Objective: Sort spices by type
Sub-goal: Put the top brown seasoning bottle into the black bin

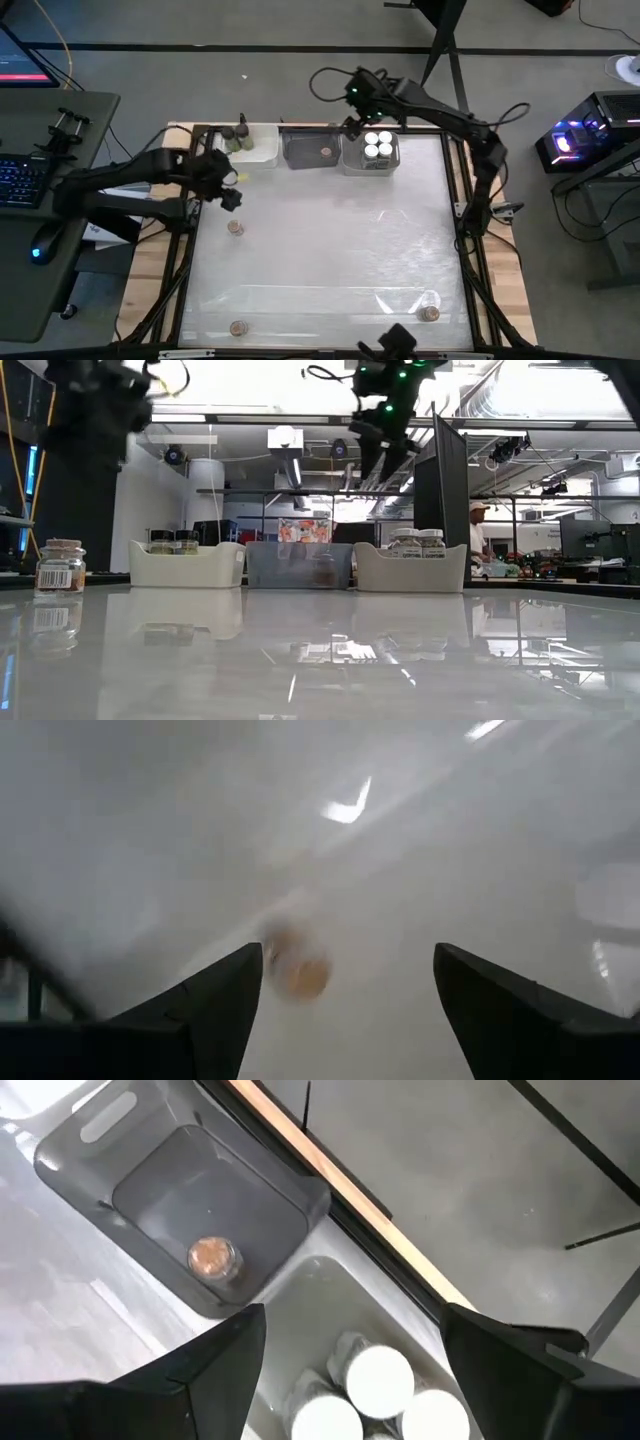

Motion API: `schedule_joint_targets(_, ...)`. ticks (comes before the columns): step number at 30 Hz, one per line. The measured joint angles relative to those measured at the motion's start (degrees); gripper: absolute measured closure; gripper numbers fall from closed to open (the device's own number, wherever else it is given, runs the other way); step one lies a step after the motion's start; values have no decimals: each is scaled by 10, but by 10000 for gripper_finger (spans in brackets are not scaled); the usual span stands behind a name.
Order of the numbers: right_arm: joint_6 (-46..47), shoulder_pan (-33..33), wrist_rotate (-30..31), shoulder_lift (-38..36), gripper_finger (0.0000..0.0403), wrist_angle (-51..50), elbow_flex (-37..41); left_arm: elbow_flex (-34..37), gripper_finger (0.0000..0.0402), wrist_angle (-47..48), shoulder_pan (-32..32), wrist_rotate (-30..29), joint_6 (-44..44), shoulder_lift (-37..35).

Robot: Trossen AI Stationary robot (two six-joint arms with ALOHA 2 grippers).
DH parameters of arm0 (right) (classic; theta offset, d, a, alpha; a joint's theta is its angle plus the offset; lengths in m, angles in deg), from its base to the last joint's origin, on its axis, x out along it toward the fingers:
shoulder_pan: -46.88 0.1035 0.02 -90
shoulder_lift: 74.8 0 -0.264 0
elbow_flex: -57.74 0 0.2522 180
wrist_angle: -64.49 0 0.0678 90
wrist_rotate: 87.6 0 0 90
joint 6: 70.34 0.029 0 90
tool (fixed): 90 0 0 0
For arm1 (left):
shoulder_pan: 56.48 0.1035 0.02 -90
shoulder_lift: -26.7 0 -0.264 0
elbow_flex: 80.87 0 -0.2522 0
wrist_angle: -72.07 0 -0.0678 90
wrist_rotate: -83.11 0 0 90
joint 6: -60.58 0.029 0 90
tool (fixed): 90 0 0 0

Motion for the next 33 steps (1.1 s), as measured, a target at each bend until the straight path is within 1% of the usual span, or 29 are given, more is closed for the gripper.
schedule_joint_targets(3, 6, 0, 0, -45, 107, 37, 66, 28, 119, 9, -20, 24, -47, 22)
schedule_joint_targets(7, 34, -1, -4, -88, 107, 74, 149, 43, 119, -29, -56, 31, -79, 53)
schedule_joint_targets(12, 61, -1, -10, -122, 107, 110, 227, 46, 119, 6, -107, -5, -144, 102)
schedule_joint_targets(15, 76, -1, -14, -128, 107, 117, 251, 46, 119, -15, -135, -18, -149, 129)
schedule_joint_targets(19, 80, -1, -25, -129, 107, 136, 264, 46, 119, -35, -158, -57, -97, 157)
schedule_joint_targets(23, 80, -1, -37, -129, 107, 158, 266, 46, 119, -35, -161, -63, -10, 177)
schedule_joint_targets(29, 85, -1, -39, -129, 107, 163, 266, 46, 119, -51, -190, -47, 225, 195)
schedule_joint_targets(33, 94, -1, -39, -129, 107, 163, 266, 46, 119, -38, -199, -59, 308, 202)
